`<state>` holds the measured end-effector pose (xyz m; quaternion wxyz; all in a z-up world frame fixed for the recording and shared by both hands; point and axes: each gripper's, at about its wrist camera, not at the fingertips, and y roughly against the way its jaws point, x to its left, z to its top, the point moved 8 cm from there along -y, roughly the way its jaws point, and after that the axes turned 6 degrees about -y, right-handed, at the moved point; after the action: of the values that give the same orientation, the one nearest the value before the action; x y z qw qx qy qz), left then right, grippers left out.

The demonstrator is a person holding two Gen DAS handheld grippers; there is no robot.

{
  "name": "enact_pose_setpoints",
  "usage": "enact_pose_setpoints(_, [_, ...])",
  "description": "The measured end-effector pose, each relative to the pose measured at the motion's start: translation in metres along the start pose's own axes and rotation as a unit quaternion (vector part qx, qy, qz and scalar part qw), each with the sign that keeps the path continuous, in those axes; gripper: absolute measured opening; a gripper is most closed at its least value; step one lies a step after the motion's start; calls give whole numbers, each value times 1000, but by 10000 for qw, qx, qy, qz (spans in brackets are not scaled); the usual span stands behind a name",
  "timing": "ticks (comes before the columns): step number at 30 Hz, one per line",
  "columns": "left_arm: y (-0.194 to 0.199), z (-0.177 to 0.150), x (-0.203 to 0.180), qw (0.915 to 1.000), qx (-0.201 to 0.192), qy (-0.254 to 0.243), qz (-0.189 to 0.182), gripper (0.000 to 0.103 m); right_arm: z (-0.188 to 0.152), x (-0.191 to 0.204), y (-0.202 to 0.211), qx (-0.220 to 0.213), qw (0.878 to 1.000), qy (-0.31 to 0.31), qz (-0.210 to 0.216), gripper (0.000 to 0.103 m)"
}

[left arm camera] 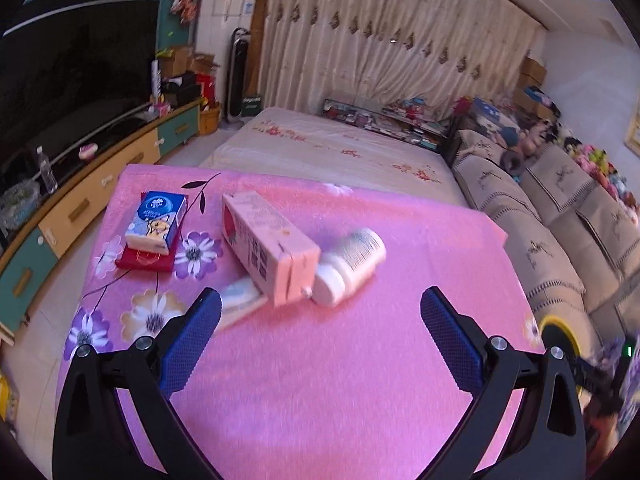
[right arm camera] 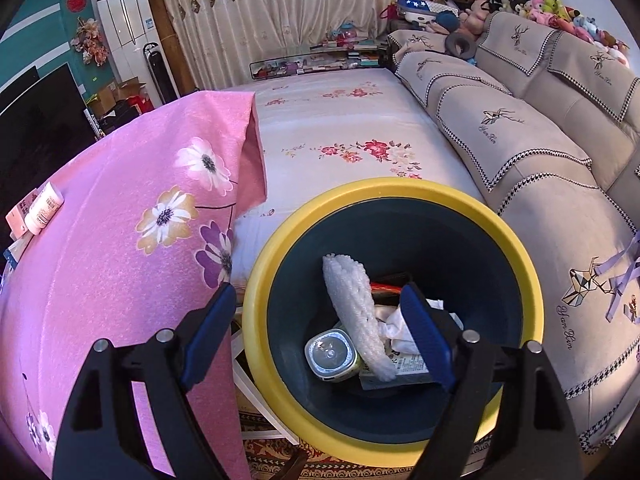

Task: Collect trash
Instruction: 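Move the left tool to the pink printed carton and grasp it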

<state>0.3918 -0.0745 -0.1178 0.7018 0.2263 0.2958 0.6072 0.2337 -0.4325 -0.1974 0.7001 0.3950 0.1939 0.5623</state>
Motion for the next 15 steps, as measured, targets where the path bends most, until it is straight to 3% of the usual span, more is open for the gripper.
enact_pose_setpoints(8, [-85,44,38,9916,1057,683,299,98,0,-5,-1,37,10000,24,-33,80])
enact_pose_setpoints(15, [-121,52,55,9852,1349,816,677,98,-6,-5,-14,162,9999,21,46,80])
